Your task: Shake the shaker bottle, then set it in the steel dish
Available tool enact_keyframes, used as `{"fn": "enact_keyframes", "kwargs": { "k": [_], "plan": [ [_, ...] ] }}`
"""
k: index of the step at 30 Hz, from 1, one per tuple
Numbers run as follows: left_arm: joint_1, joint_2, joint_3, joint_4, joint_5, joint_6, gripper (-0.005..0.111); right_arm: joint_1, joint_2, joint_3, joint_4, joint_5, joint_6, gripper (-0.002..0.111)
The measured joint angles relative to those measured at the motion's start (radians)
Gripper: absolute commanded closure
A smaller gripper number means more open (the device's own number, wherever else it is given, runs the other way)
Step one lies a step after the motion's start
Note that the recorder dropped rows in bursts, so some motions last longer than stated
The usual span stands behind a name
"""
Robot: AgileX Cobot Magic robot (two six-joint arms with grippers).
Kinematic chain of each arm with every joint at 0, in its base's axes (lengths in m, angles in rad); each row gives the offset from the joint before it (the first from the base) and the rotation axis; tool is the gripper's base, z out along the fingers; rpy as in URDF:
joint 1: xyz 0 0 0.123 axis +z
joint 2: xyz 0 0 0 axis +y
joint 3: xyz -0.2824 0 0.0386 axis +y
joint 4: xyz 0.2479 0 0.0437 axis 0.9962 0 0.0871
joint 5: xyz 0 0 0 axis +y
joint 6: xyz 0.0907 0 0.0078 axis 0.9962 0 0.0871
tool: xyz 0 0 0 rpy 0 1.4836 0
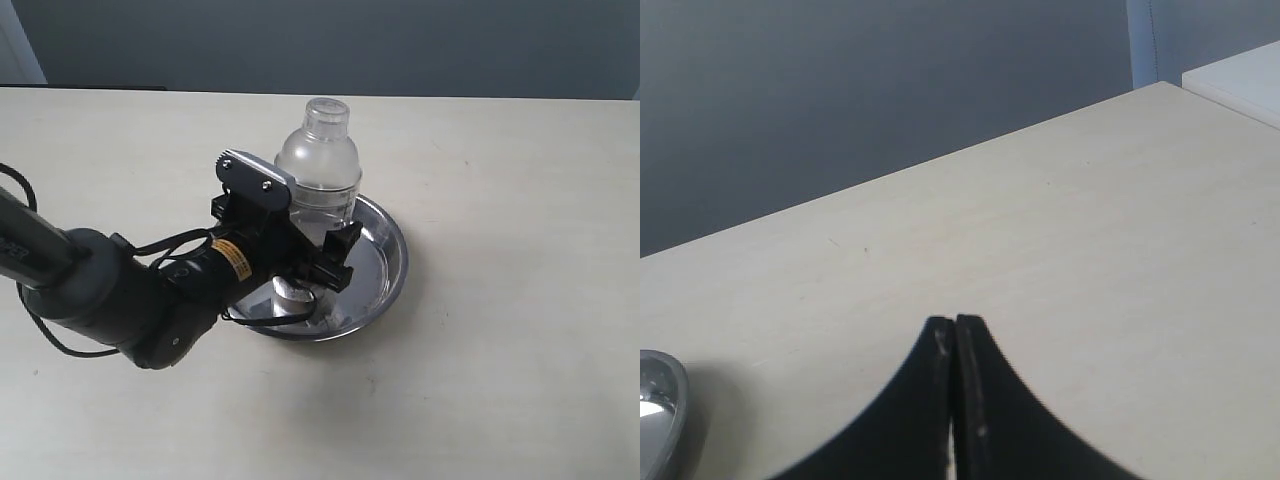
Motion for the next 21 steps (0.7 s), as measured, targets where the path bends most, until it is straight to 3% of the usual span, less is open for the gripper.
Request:
{"fn": "enact_keyframes", "kwargs": {
  "k": [21],
  "plan": [
    [0.0, 0.001, 0.0, -0.011, 0.0, -0.025, 0.051, 0.0, 0.0, 0.0, 0.0, 0.0, 0.0, 0.109]
  ]
}}
